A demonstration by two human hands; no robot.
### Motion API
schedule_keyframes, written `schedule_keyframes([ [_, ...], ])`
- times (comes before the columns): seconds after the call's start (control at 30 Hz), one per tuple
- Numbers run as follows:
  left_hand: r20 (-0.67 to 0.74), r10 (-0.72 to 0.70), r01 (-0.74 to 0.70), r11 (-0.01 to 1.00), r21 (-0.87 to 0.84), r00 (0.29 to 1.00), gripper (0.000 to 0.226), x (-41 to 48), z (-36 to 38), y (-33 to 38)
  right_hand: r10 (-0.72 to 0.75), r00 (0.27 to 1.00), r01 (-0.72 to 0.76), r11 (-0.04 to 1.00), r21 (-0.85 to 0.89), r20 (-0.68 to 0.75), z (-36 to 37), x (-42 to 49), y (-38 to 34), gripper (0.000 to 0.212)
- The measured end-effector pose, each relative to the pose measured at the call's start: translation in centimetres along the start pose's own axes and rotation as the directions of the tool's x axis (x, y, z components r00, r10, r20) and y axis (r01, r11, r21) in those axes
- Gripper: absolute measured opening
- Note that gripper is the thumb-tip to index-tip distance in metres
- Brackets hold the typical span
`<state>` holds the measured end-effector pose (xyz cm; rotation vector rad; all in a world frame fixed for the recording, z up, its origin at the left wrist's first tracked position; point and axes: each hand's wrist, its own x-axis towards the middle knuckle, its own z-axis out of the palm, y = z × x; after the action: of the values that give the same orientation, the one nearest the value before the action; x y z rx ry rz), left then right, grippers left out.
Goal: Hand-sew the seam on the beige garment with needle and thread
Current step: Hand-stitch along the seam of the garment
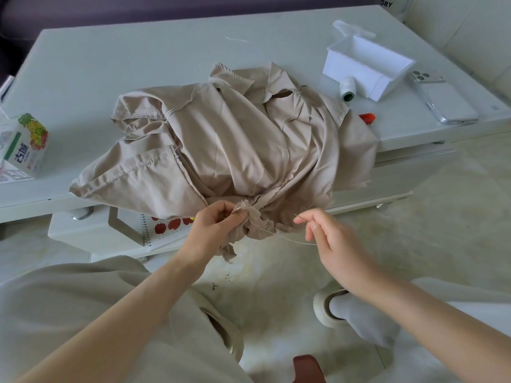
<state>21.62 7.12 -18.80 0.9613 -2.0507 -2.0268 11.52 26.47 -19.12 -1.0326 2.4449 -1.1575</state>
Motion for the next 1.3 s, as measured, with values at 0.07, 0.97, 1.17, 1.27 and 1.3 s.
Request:
schedule_keyframes([
  [0.07,0.02,0.02,-0.019,1.0,-0.022,1.0,0.009,-0.1,0.0,0.0,-0.039,0.999,0.039,0.999,0.016,-0.024,0.4,0.4,-0.8,0.029],
  [0.97,-0.01,0.171,-0.171,0.979,-0.115,0.985,0.011,-0.8,0.1,0.8,0.104,0.987,-0.11,0.993,0.05,0.119,2.4,2.6,-5.5,0.015],
  [1.17,-0.069,0.343,-0.342,0.939,0.025,0.937,0.008,-1.5,0.6,1.0,0.121,0.983,-0.122,0.993,0.0,0.138,2.8,2.8,-6.1,0.012],
  [1.27,-0.088,0.388,-0.383,0.921,0.067,0.917,0.011,-1.7,0.6,0.9,0.125,0.981,-0.128,0.992,0.015,0.152,3.1,3.1,-6.5,0.011],
  [1.3,-0.082,0.407,-0.401,0.912,0.084,0.91,0.012,-1.8,0.7,0.9,0.127,0.98,-0.131,0.991,0.016,0.153,3.1,3.1,-6.6,0.011],
])
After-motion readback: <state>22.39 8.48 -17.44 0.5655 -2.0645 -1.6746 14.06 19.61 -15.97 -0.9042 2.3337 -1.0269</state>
